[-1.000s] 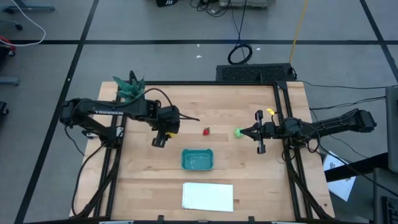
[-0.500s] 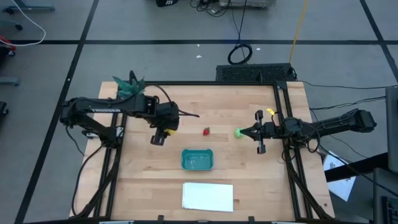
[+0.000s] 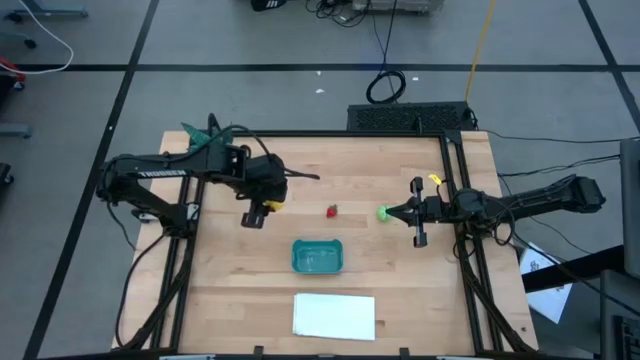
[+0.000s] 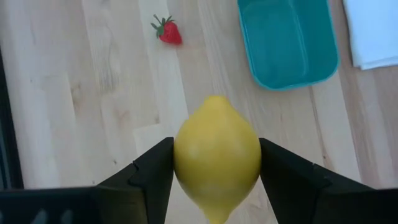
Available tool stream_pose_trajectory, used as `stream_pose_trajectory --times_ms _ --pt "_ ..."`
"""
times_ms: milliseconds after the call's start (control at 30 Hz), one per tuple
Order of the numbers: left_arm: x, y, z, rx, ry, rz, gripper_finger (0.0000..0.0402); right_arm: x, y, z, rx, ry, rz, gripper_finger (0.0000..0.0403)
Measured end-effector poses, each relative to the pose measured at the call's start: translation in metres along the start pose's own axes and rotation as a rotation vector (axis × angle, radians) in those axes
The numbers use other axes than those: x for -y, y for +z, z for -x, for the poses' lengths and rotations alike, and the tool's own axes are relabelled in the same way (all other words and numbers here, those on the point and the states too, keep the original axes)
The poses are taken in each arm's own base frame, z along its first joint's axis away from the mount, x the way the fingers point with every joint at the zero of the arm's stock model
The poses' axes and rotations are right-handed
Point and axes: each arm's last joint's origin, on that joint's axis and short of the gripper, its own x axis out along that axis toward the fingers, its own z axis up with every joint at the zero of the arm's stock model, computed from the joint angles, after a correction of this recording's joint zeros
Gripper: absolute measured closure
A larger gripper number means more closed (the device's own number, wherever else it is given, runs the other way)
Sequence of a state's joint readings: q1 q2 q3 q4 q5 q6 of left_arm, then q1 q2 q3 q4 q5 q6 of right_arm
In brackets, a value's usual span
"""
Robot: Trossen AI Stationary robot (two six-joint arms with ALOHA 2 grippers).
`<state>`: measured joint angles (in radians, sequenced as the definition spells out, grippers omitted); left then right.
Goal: Pick and placing Produce into tupperware
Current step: Put the yellow lemon into the blue bin
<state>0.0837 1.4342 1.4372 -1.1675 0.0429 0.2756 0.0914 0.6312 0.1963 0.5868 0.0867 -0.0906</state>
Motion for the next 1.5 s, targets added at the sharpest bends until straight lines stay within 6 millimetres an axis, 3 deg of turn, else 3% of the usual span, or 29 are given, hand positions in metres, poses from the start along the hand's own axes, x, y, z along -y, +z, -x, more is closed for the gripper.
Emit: stream_pose_trajectory --times_ms 433,900,1500 --pt "-0.001 0.002 0.0 0.024 0.007 0.049 0.019 0.0 0.0 0.0 0.0 0.0 0.0 0.0403" --pt "-0.005 0.018 -0.024 -0.002 -0.004 0.071 0.019 0.0 0.0 0.0 0.0 0.0 0.001 0.0403" --pt "-0.005 0.079 -0.047 0.02 -0.025 -0.049 0.019 0.0 -0.002 -0.001 -0.012 -0.018 0.002 0.0403"
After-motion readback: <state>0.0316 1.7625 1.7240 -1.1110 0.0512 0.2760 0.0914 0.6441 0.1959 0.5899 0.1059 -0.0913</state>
